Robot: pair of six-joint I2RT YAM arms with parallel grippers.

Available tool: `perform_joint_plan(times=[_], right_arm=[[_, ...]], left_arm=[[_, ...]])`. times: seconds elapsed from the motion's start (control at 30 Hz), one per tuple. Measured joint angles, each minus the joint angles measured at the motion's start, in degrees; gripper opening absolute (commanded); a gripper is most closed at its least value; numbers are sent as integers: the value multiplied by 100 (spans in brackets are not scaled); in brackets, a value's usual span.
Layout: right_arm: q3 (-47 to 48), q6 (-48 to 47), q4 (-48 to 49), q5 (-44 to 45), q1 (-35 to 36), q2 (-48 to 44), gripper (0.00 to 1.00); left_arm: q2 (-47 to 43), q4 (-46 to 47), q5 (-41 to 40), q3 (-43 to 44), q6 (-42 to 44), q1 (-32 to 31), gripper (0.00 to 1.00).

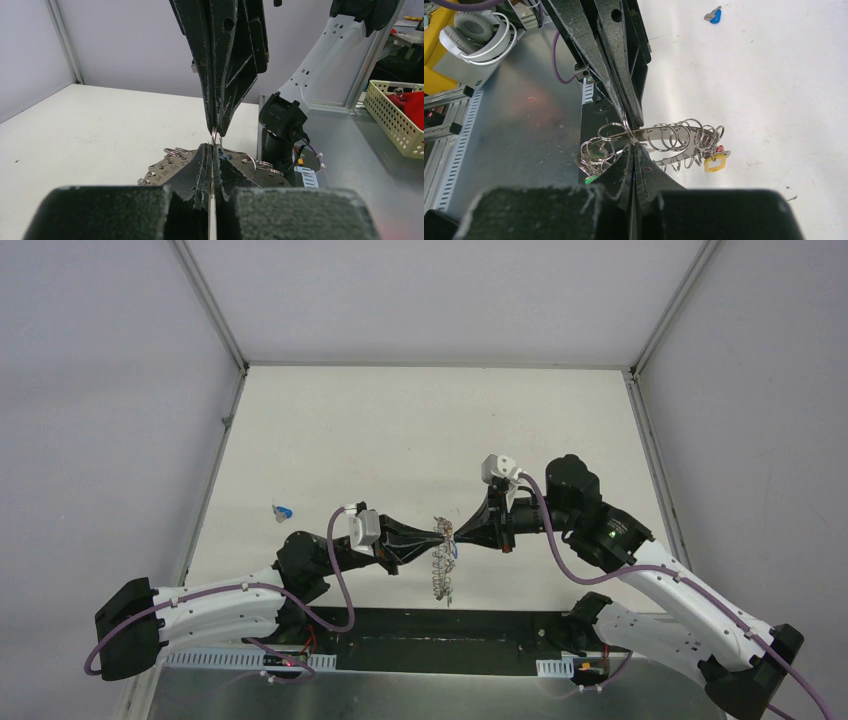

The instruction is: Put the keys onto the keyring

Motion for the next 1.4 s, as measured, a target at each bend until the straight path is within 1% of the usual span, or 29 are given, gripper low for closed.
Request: perform_joint_plan(times=[0.3,0.37,0.5,0.67,0.77,0.87,0.93,1.03,1.13,1.27,1.4], right_arm=[[-4,-24,-61,79,0,197,1],[-4,-22,-59,76,0,286,7],[-4,-20,-83,76,0,409,27],[-4,-42,-114,85,2,365,47],[-4,-85,-197,129,0,160,56],[-39,-146,-155,142,0,-133,60],[-103,-157,-85,116,0,-317,60],[-188,-160,59,52,0,-444,55],[-195,-146,223,-63,0,-352,51],[-195,-98,393,-208,0,-83,39],[-195,-15,518,-260,0,140,32]], left_arm=[[0,2,0,0,-2,0,0],[0,2,0,0,-2,0,0],[0,11,0,-11,-4,0,0],[2,4,-2,-15,-4,0,0],[0,17,0,-17,-11,0,0],[0,55,0,-17,-11,0,0],[0,59,0,-17,-13,0,0],[0,72,0,-17,-13,0,0],[0,85,0,-17,-13,0,0],[0,90,0,-17,-13,0,0],[-20,83,0,-17,-13,0,0]])
